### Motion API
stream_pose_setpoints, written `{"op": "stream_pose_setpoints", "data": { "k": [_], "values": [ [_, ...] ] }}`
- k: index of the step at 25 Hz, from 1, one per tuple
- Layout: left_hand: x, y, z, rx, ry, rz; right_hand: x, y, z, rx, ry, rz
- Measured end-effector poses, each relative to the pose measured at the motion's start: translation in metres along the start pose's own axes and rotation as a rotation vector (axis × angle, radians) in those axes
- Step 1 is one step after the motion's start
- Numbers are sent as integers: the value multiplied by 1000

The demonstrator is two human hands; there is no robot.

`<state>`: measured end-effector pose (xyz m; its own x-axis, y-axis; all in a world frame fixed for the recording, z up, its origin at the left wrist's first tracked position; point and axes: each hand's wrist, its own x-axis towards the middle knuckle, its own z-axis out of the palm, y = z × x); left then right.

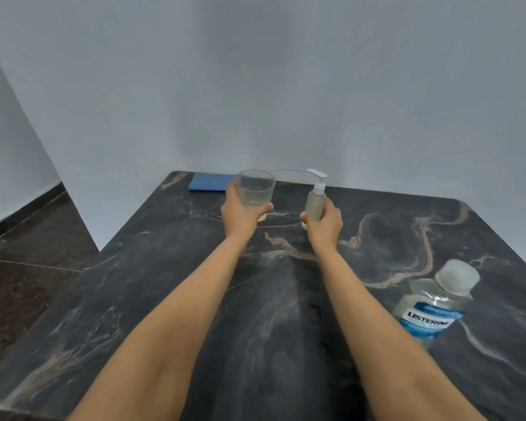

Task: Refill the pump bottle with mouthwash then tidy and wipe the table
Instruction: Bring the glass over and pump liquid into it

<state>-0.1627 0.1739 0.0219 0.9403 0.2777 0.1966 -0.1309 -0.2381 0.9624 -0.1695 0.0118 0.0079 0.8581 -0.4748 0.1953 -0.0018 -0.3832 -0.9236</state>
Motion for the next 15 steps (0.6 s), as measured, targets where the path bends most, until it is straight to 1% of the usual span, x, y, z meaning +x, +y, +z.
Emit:
{"op": "stream_pose_setpoints", "data": {
  "k": [4,7,11,15],
  "values": [
    [73,-18,45,-7,-19,-17,63,19,25,-15,68,37],
    [108,-33,71,-2,-18,-18,97,30,36,-16,73,-2],
    [137,-50,94,3,-59,-7,130,42,52,-5,64,-49],
    [151,-61,99,4,-109,29,145,49,60,-18,56,-84]
  ]
}}
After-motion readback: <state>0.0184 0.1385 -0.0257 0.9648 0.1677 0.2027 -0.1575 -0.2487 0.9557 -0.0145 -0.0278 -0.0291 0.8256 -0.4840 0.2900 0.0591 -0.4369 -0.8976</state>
